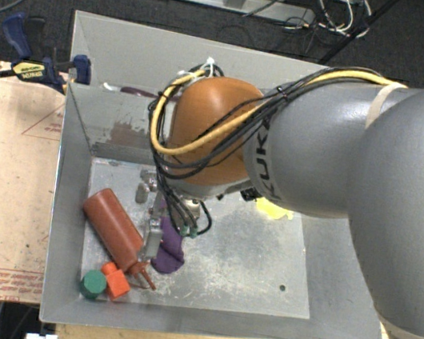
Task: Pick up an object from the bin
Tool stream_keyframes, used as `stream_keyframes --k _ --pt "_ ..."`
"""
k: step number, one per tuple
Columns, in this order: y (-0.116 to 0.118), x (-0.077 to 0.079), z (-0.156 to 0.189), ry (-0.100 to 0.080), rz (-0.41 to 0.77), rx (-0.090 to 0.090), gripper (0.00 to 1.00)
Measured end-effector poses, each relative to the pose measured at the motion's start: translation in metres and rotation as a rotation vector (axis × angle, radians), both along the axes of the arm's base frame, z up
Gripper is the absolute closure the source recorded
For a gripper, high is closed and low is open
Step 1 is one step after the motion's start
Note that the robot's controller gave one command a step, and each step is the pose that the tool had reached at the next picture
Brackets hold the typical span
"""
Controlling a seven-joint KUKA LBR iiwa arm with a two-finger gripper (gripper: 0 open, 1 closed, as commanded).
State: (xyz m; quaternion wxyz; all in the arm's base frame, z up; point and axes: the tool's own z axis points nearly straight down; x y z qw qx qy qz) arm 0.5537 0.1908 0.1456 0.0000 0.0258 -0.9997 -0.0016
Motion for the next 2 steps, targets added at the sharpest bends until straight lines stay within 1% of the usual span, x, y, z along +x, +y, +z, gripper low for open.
stream_keyframes --k 1,2 --pt "-0.032 0.001 -0.011 0.003 -0.057 -0.002 0.00" --pt "-0.054 -0.013 -0.023 0.001 -0.177 -0.001 0.00"
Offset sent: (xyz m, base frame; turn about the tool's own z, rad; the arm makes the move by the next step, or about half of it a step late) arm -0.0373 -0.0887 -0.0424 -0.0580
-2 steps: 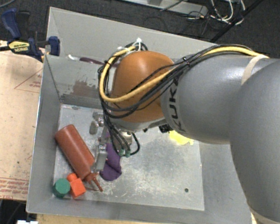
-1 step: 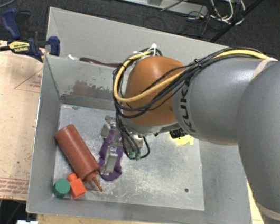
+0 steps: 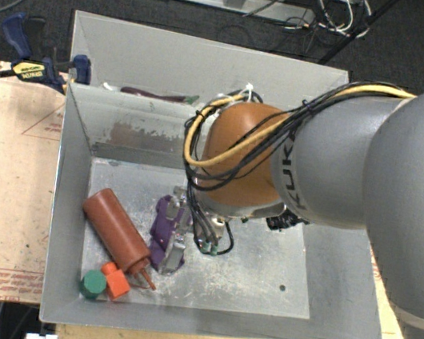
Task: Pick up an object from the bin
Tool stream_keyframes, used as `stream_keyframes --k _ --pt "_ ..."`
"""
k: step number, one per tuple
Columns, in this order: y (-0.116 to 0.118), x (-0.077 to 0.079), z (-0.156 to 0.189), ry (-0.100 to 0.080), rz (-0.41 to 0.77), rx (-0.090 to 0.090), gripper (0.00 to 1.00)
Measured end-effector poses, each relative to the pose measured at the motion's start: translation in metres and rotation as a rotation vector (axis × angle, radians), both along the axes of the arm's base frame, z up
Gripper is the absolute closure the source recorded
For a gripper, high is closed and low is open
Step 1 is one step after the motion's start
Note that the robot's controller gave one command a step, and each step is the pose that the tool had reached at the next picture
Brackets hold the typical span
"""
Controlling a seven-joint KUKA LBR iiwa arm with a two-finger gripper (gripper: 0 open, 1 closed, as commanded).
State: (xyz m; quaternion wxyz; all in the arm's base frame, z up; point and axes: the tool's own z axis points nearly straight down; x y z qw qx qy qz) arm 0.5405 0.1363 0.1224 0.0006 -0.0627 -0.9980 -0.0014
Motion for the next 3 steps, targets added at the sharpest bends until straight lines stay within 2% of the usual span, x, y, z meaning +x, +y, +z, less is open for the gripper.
stream_keyframes --k 1,2,3 --pt "-0.057 -0.005 -0.048 0.002 0.141 0.000 1.00" --pt "-0.057 -0.005 -0.048 0.002 0.141 0.000 1.00" --pt "-0.044 -0.007 -0.015 0.011 0.148 -0.002 1.00"
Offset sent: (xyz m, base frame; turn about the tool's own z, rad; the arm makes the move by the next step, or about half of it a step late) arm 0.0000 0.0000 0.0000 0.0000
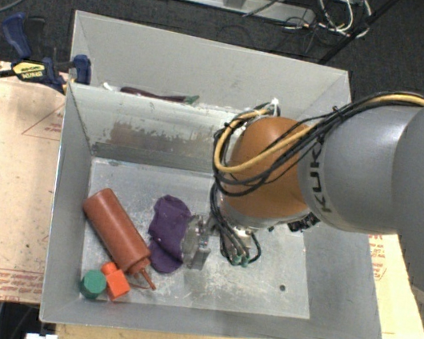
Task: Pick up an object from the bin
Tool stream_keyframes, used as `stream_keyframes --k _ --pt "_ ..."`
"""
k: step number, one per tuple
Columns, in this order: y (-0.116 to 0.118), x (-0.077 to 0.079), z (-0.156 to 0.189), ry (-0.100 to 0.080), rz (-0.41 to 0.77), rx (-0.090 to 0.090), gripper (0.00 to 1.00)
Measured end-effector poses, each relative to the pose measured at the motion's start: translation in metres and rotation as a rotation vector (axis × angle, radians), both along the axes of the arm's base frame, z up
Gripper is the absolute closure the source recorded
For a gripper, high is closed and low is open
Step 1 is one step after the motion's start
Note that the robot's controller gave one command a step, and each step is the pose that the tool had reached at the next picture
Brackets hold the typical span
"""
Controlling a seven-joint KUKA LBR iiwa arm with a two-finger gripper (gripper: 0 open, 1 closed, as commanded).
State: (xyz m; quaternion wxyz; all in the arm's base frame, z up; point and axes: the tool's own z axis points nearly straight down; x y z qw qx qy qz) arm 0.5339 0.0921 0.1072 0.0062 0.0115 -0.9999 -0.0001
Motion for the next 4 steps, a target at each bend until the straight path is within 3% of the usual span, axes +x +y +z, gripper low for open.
stream_keyframes --k 1,2,3,4 --pt "-0.013 0.015 0.056 -0.009 0.101 0.007 1.00" --pt "-0.048 0.038 0.062 -0.002 -0.069 0.000 0.00" --pt "-0.048 0.038 0.063 -0.003 -0.068 0.000 0.00" --pt "-0.012 0.053 0.028 -0.014 -0.090 -0.001 0.00"
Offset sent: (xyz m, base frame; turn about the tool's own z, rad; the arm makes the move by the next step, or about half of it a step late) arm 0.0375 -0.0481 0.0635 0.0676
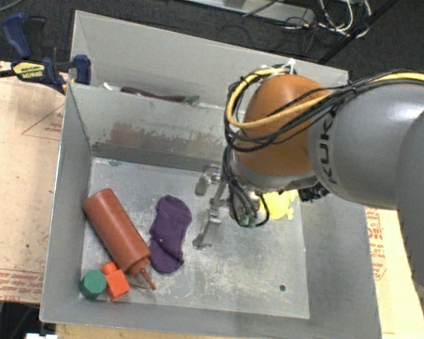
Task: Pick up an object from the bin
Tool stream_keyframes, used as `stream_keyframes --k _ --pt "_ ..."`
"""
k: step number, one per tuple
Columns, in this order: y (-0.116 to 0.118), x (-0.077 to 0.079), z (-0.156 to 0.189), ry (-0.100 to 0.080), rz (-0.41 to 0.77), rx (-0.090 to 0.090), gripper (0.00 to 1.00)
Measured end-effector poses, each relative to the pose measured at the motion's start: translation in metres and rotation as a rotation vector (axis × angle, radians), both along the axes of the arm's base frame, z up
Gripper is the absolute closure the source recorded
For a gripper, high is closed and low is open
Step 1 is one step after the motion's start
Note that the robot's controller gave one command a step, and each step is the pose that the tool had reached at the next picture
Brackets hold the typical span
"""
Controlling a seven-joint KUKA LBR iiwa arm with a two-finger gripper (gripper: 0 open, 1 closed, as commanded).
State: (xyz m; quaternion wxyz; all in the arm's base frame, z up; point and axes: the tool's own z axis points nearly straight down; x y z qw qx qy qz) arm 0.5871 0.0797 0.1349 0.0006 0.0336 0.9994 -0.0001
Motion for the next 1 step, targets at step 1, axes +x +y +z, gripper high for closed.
stream_keyframes --k 1 --pt "0.0256 0.0156 -0.0420 0.009 0.079 0.008 0.00"
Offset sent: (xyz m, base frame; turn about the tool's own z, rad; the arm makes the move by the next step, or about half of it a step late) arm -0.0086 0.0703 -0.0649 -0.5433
